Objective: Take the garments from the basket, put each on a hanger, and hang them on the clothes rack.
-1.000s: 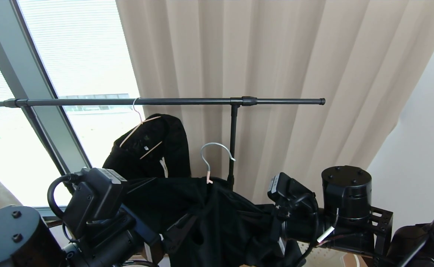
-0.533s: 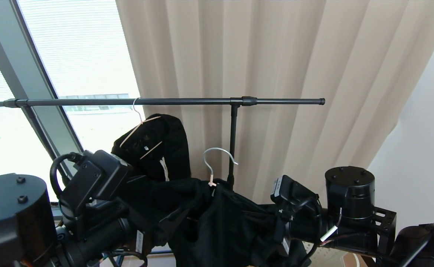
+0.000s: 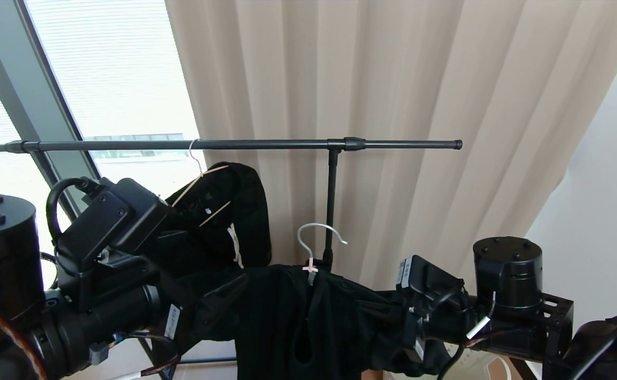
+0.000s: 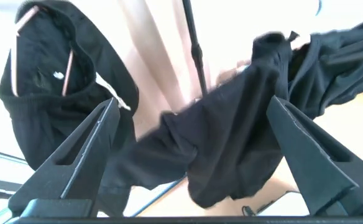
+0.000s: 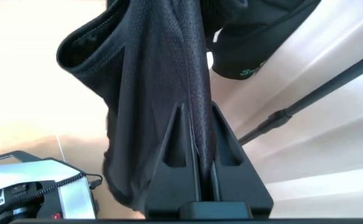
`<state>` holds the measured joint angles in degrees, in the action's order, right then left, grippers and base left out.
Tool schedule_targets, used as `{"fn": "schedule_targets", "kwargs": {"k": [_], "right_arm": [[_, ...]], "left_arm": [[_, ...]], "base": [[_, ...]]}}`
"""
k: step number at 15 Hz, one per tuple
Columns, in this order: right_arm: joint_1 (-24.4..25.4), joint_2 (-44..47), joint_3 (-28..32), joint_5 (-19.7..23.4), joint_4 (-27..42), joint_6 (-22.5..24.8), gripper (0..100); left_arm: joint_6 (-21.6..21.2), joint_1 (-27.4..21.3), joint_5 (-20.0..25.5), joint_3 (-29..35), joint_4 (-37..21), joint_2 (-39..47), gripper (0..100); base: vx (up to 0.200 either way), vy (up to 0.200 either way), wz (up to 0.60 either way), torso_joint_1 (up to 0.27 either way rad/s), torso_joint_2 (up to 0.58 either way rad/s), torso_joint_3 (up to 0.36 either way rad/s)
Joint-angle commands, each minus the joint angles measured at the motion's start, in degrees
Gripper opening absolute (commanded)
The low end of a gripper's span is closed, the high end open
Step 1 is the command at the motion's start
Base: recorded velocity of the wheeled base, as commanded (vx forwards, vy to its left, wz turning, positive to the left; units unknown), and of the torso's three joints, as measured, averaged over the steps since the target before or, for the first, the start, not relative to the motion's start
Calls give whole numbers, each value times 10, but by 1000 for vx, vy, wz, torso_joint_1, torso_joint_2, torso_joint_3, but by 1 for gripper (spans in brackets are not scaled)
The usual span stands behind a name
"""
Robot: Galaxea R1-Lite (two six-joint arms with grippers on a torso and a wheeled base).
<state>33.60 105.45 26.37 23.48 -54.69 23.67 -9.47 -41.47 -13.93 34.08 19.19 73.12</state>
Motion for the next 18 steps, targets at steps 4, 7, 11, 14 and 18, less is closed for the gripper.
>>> {"fn": "schedule_targets", "kwargs": {"k": [4, 7, 11, 14, 18], "right_arm": [[-104, -7, -17, 116, 2, 109, 0], [-143, -11, -19, 178, 2, 115, 0], [-168, -21, -20, 251, 2, 114, 0], [-194, -34, -15, 320, 5, 110, 0], [-201, -36, -11, 331, 5, 110, 0]], "left_arm": [[-2, 95, 178, -82, 23, -55, 100], [-4, 206, 384, -88, 36, -49, 100], [-4, 293, 544, -104, 112, 11, 100], [-5, 305, 569, -129, 180, 53, 100], [-5, 302, 570, -141, 205, 74, 100]], "base": [[0, 0, 0, 0, 0, 0], [0, 0, 0, 0, 0, 0], [0, 0, 0, 0, 0, 0], [0, 0, 0, 0, 0, 0], [0, 0, 0, 0, 0, 0]]}}
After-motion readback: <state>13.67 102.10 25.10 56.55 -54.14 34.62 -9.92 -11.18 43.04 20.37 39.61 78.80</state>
